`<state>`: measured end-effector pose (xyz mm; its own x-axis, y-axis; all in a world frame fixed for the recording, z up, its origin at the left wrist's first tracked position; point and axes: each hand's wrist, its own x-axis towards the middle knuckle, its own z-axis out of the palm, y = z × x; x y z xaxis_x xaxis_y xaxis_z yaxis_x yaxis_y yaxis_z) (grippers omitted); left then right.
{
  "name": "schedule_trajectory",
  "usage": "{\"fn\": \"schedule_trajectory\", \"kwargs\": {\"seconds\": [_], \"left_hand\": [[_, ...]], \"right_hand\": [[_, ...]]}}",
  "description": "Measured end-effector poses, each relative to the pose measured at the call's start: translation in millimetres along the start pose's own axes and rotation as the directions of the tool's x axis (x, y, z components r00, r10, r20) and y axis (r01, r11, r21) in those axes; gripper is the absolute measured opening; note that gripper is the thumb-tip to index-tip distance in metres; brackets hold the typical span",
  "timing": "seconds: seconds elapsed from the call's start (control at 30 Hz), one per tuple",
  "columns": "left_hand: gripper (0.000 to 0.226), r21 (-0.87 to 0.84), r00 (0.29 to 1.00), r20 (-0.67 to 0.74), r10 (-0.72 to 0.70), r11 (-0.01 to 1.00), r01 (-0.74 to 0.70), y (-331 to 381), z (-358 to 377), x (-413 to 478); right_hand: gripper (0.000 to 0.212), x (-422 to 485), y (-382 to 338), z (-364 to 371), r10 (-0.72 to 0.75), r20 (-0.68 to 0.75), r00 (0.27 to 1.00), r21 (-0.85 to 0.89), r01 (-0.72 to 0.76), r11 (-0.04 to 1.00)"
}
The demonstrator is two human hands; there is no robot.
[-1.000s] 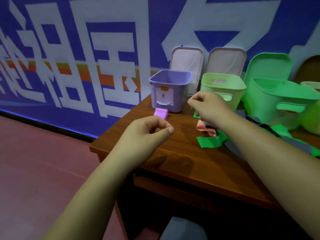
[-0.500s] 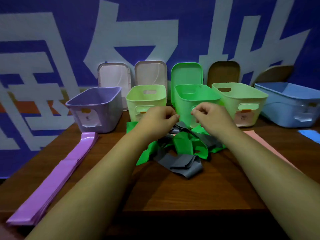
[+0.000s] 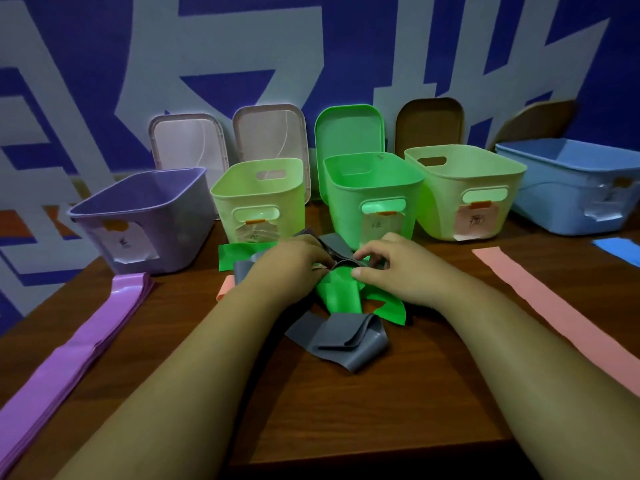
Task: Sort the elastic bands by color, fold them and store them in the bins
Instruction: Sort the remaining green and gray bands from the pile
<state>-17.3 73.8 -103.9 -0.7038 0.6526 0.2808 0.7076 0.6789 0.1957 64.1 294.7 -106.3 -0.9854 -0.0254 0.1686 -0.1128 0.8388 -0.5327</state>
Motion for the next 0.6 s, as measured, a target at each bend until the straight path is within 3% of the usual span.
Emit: {"fn": "schedule_trajectory", "kwargs": {"seconds": [0.23,0.43,0.6], "left_hand": [[0.038,0.052,0.985,0.167,-0.051,0.998,0.043,5,-3,-7],[0.061,-0.032,0.958,0.262,-0.116,0.991,0.129,7,-6,-9],[0.044,-0.122,0.977,0.191,-0.097,0.985,0.122,10,-9,-12]], "right_hand": [[0.005,-7,-3,-5,-0.004,-0.23,0.973,0.055,0.017,0.998],[0.016,-13,-2,-8,-0.007,-0.185,0.983,0.14,0.034,0.99],[0.025,-13,0,-6,0.003,-0.113,0.994,0.172,0.016,0.985]]}}
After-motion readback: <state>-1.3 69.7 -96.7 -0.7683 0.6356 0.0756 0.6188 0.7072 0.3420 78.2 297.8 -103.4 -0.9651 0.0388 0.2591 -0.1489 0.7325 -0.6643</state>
